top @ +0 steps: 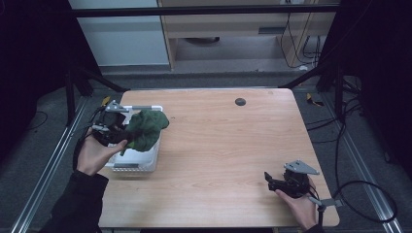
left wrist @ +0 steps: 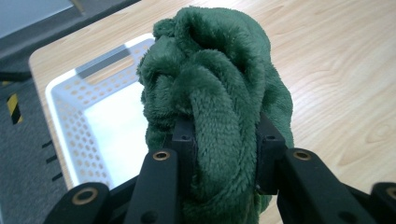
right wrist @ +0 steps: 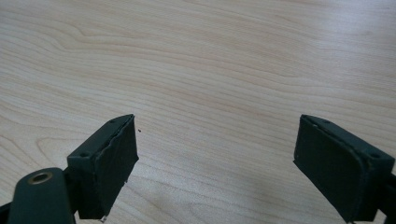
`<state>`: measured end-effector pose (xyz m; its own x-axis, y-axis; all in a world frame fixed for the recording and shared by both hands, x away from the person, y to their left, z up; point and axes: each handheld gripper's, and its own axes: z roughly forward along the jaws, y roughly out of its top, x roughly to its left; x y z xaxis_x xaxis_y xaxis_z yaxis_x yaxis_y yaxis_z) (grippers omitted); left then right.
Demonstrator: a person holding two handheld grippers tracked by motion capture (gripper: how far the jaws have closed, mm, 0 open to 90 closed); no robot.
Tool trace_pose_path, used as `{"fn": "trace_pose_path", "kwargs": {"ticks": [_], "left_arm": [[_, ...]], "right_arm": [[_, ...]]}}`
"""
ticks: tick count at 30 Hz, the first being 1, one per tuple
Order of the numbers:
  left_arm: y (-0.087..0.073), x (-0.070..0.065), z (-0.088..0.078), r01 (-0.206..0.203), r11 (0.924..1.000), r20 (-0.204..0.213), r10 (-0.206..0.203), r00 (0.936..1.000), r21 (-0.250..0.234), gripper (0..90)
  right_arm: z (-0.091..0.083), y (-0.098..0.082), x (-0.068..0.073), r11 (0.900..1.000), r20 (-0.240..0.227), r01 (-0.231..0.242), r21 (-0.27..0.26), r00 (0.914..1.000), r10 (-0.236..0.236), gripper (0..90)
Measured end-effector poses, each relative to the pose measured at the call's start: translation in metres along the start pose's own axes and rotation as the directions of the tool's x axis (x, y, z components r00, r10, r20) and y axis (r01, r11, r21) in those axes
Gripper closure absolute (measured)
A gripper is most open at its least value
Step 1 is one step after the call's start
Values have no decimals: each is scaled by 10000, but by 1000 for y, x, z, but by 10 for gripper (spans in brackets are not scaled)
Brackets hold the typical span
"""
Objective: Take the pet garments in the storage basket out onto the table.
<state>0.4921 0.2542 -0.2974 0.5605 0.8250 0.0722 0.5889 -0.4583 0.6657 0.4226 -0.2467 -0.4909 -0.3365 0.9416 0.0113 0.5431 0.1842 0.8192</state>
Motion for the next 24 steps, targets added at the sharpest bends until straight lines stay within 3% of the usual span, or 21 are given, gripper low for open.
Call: {"fn": "trace_pose_path", "kwargs": {"ticks": [10, 24], "left_arm": [[10, -26, 1, -856, 9963, 626, 848, 9944, 98, 677], [20, -57, 13, -1501, 9886, 1203, 1499, 9814, -69, 677]], "right_arm": [[-1, 0, -1, 10000, -6, -22, -16, 10000, 22, 134], [-1, 0, -1, 10000, 2, -19, -12, 10000, 19, 134]]}}
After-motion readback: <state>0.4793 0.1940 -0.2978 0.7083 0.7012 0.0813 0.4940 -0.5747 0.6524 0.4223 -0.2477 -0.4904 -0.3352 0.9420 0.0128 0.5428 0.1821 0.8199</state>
